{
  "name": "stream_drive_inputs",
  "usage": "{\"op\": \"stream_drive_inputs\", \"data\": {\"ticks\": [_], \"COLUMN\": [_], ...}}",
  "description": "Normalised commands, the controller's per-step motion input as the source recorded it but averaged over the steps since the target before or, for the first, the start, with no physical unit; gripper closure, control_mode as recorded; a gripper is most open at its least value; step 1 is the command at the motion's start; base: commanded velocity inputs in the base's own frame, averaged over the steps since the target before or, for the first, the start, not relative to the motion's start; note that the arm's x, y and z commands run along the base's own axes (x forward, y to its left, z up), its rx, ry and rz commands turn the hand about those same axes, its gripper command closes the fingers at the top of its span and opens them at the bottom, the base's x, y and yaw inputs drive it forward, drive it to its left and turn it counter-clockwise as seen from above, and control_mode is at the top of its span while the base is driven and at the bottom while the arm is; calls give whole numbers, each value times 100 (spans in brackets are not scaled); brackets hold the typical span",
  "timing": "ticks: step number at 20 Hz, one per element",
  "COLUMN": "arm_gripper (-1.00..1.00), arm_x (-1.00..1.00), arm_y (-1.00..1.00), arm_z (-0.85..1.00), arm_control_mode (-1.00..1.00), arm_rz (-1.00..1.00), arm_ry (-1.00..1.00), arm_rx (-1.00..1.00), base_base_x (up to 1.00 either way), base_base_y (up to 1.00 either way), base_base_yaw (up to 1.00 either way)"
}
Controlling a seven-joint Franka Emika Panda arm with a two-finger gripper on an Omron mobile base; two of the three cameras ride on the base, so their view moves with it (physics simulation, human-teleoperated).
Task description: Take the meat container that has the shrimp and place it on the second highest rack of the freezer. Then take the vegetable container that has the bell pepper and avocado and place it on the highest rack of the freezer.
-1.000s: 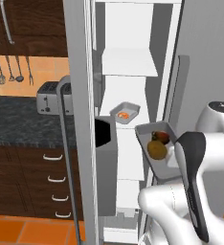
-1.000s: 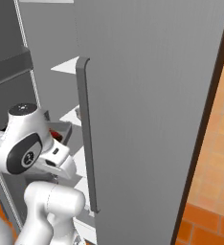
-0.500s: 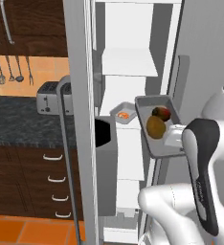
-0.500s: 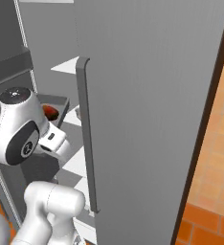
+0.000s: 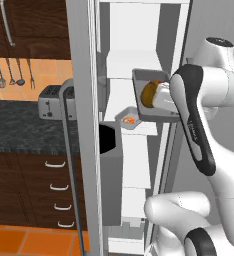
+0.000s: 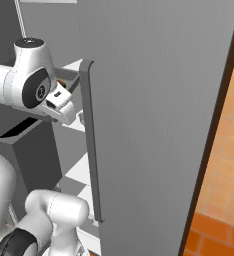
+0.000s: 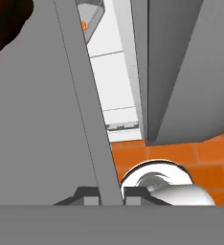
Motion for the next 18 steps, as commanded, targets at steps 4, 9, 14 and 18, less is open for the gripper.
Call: {"op": "stream_drive_inputs", "data": {"ticks": [4, 9, 14, 18], "arm_gripper": [100, 100, 100, 100], "arm_x": [45, 37, 63, 73], "arm_y": [-1, 33, 36, -20], "arm_z": [-38, -27, 1, 0], "arm_control_mode": [-100, -100, -100, -100], "arm_rz": [-8, -10, -14, -12], "arm_ry": [-5, -7, 0, 0], "arm_rx": [-2, -14, -4, 9], "base_base_x": [0, 0, 0, 0], "base_base_y": [0, 0, 0, 0], "base_base_yaw": [0, 0, 0, 0]}}
